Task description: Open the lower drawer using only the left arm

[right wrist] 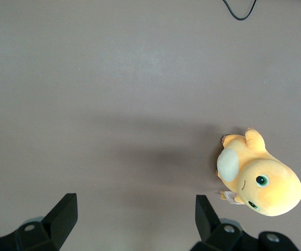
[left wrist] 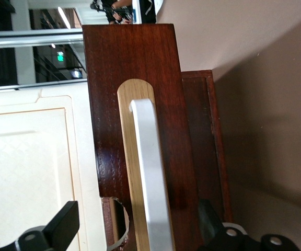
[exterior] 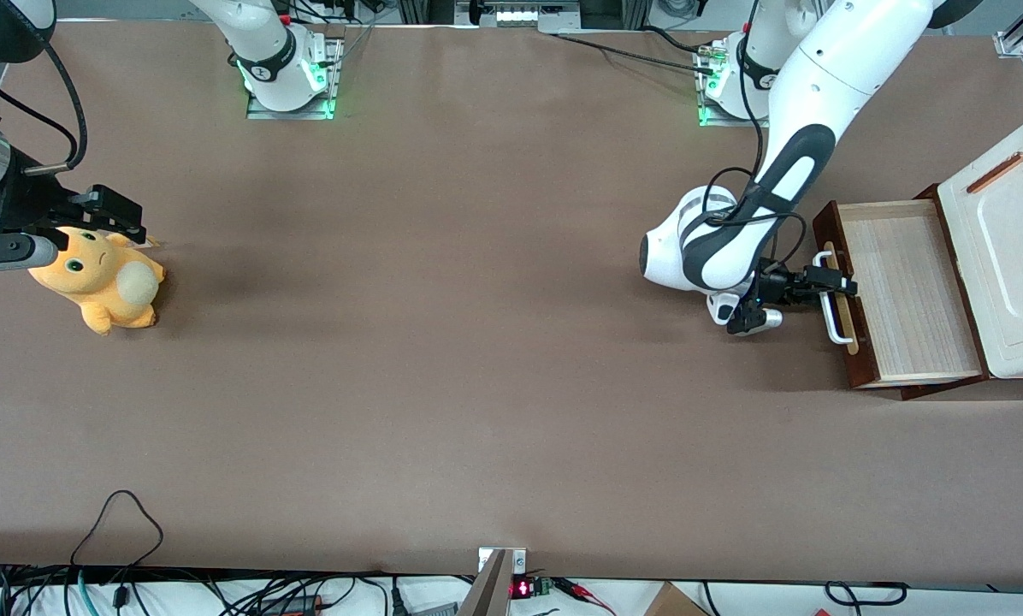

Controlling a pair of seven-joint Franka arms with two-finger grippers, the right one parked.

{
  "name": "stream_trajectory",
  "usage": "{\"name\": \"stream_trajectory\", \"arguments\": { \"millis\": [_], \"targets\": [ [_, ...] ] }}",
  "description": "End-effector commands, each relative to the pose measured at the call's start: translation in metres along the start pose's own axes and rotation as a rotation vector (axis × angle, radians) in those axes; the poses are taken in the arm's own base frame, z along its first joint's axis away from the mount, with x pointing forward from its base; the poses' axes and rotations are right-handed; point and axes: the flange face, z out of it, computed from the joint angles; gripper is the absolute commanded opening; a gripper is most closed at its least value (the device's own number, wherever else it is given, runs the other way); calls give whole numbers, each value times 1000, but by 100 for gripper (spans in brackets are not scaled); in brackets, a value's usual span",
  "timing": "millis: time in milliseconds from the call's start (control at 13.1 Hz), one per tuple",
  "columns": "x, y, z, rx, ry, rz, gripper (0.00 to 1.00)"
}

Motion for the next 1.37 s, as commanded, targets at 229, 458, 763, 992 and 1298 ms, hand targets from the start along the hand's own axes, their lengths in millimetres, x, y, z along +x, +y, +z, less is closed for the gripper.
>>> {"name": "stream_trajectory", "arguments": {
  "millis": [229, 458, 763, 992, 1298],
  "targets": [
    [48, -102, -41, -369, -119, -106, 100],
    [46, -175, -57, -531, -158, -116, 100],
    [27, -279, -62, -935, -229, -134, 100],
    [5, -342, -38, -1203, -252, -149, 100],
    [-16, -397, 14, -1391, -114, -64, 100]
  ]
}}
